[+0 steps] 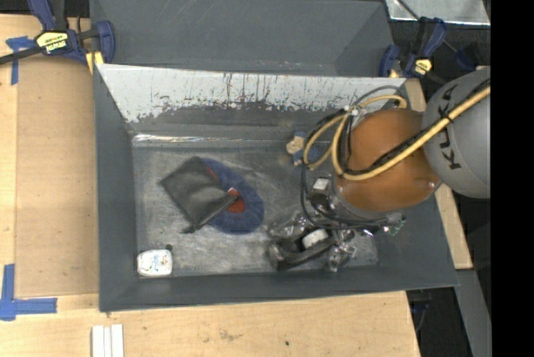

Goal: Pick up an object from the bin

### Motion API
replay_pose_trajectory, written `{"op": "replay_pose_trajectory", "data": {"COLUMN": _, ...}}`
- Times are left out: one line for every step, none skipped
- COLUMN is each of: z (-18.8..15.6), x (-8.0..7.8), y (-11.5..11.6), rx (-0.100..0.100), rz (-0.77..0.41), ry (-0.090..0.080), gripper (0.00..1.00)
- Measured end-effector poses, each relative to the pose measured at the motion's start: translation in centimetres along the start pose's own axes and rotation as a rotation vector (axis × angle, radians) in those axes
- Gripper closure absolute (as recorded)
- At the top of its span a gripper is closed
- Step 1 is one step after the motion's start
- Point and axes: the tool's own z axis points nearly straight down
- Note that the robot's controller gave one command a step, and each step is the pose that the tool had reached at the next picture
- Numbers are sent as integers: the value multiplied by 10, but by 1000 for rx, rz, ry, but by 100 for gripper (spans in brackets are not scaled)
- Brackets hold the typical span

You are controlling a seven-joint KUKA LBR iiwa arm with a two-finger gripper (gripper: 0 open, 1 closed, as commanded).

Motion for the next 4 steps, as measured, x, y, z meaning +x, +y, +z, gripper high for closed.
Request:
{"op": "replay_pose_trajectory", "data": {"z": 4, "x": -3, "y": 0, "rx": 7, "rz": -2, "ry": -18, "gripper": 100}}
{"op": "replay_pose_trajectory", "data": {"z": -7, "x": -5, "y": -1, "rx": 4, "rz": -1, "ry": -16, "gripper": 100}}
{"op": "replay_pose_trajectory", "data": {"z": -28, "x": -4, "y": -1, "rx": 1, "rz": 2, "ry": -12, "gripper": 100}}
{"op": "replay_pose_trajectory", "data": {"z": -80, "x": -3, "y": -1, "rx": 0, "rz": 6, "ry": -12, "gripper": 100}}
